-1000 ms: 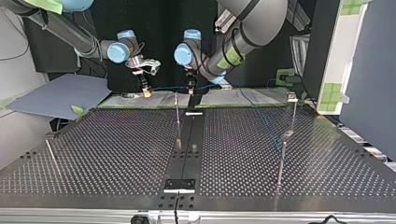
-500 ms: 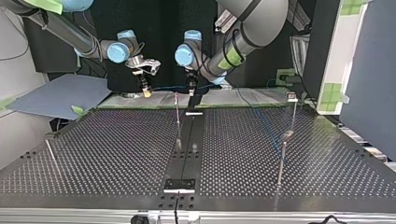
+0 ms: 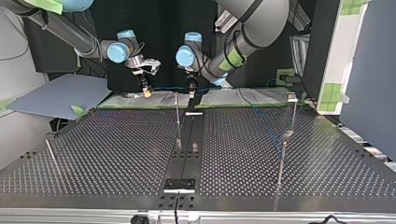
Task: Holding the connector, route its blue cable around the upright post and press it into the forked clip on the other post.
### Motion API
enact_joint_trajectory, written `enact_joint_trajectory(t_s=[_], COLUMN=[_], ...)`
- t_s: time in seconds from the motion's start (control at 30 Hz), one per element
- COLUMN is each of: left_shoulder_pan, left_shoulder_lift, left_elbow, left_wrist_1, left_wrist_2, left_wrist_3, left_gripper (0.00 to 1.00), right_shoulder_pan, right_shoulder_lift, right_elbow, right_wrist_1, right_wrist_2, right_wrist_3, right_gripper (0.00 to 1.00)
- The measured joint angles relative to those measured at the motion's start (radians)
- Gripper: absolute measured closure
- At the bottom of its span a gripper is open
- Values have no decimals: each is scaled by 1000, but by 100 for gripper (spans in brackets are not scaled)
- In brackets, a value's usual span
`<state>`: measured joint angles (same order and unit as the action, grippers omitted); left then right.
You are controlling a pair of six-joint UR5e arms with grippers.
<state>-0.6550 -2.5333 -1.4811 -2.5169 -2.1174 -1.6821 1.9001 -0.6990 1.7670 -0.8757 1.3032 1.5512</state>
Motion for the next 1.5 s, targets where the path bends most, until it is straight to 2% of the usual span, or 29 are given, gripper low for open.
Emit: enact_joint_trajectory(t_s=[0.07,1.0,1.5], left_shoulder_pan=[0,-7,-5], left_shoulder_lift=[0,-8,-24], left_elbow=[0,0,6], left_wrist_1=[0,-15,-29], left_wrist_2=[-2,3,19], left_wrist_3=[0,9,20], left_gripper=[98,98,98], right_shoulder_pan=[0,-11,-23], right_shoulder_lift=[0,0,2], right_elbow=[0,0,0], right_wrist_1=[0,1,7], right_wrist_2=[0,-2,0], right_wrist_3=[0,-1,6], right_gripper=[100,100,100])
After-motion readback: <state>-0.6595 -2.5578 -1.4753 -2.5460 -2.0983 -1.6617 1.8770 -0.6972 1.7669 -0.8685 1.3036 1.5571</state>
